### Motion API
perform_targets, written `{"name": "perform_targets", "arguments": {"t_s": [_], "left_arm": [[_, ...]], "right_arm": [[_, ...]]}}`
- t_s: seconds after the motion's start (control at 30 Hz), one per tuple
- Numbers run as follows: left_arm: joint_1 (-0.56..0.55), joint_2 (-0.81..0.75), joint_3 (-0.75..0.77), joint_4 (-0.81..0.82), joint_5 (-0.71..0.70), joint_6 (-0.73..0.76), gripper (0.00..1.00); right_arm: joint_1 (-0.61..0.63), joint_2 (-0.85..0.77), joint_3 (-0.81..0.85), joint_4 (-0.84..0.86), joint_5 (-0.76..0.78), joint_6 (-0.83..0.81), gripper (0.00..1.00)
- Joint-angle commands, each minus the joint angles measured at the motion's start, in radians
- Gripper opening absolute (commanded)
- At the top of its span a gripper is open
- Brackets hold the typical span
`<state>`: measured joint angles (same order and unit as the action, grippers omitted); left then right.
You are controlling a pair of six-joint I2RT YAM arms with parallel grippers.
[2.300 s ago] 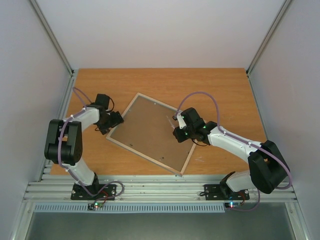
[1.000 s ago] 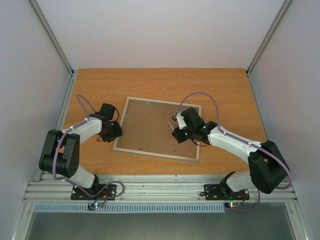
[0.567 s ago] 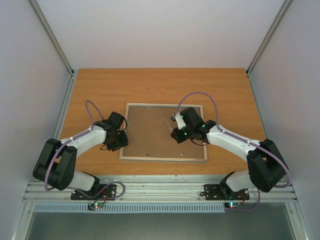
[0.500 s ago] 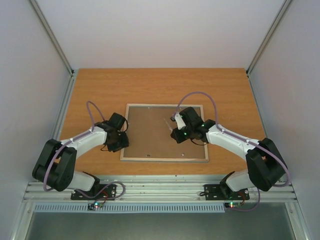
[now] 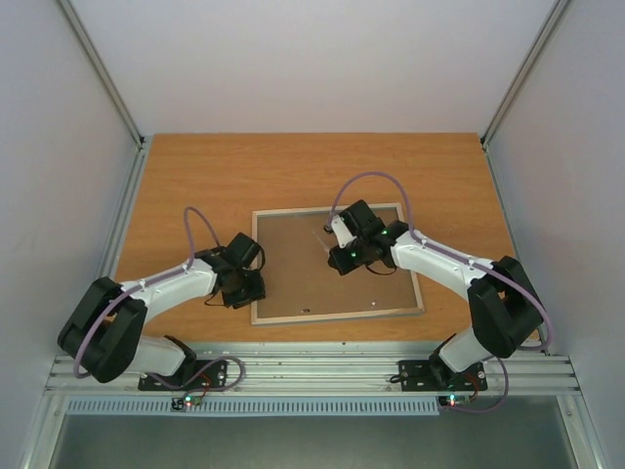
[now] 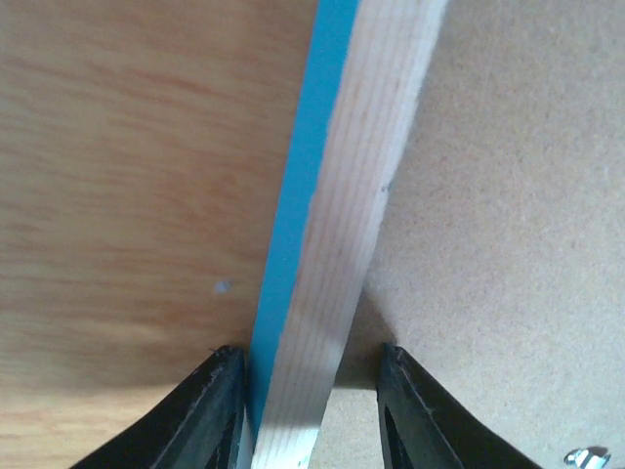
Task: Take the photo out of the frame
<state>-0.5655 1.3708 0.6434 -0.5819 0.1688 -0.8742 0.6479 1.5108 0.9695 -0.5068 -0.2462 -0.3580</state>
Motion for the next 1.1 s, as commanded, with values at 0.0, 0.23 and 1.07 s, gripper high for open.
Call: {"name": "perform_targets", "arguments": {"t_s": [0.0, 0.23, 1.07], "left_arm": [[-0.043, -0.044, -0.035, 0.032, 0.033, -0.036, 0.39], [-0.064, -0.086, -0.092, 0.08, 0.083, -0.067, 0.46], [0.159, -0.3, -0.036, 0.355, 0.24, -0.111, 0.83]], "right_arm": [[0.018, 0.042, 0.069, -0.062, -0.004, -0.036, 0.01], [0.04, 0.126, 0.176, -0.113, -0.02, -0.058, 0.01], [0.166, 0.152, 0.227, -0.039, 0.016, -0.01, 0.01]]}}
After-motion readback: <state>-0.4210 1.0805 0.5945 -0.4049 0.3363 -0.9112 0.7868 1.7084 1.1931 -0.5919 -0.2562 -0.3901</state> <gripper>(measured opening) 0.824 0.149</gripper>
